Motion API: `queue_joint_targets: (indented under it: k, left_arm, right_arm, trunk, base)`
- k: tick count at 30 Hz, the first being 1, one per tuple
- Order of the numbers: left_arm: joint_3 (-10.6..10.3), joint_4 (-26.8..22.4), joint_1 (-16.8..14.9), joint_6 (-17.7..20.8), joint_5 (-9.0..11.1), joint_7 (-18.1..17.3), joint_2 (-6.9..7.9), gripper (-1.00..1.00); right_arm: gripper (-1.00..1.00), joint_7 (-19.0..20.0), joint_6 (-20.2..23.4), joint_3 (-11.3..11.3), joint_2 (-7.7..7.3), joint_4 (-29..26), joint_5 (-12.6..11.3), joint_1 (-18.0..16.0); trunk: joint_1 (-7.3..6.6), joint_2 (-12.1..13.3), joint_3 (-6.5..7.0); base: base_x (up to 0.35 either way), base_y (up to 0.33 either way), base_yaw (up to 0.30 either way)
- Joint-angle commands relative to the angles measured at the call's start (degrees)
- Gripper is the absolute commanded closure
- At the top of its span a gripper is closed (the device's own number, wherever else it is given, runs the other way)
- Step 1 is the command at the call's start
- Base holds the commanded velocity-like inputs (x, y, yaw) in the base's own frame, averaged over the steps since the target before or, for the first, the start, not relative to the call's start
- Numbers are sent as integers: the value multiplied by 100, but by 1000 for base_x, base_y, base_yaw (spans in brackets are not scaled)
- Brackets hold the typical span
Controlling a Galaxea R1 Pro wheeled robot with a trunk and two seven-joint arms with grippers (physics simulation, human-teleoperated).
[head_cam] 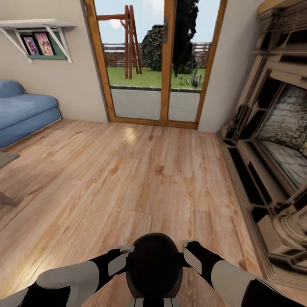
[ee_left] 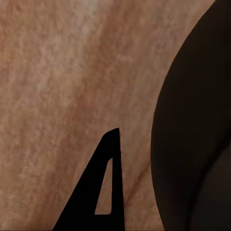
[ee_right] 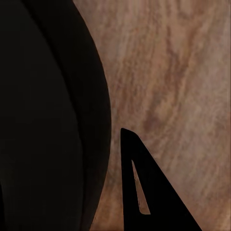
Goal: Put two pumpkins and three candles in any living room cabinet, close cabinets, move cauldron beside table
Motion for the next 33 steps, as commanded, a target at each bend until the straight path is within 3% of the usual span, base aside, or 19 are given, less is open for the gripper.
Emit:
queue_joint_targets:
  k: [1,25,33]
  left_arm:
    - [-48,8,0,17,-34,43,4,100]
    - [-50,17,0,12,-32,43,4,100]
    - [-43,17,0,12,-26,43,4,100]
  right_arm:
    - [100,-11,8,15,-2,4,53,-1]
    - [100,-11,8,15,73,13,53,-2]
    - [100,-11,3,19,172,8,127,0]
  trunk:
    - [0,0,0]
    - [0,0,0]
    - [0,0,0]
  base:
    - [0,0,285]
    - [0,0,285]
    - [0,0,286]
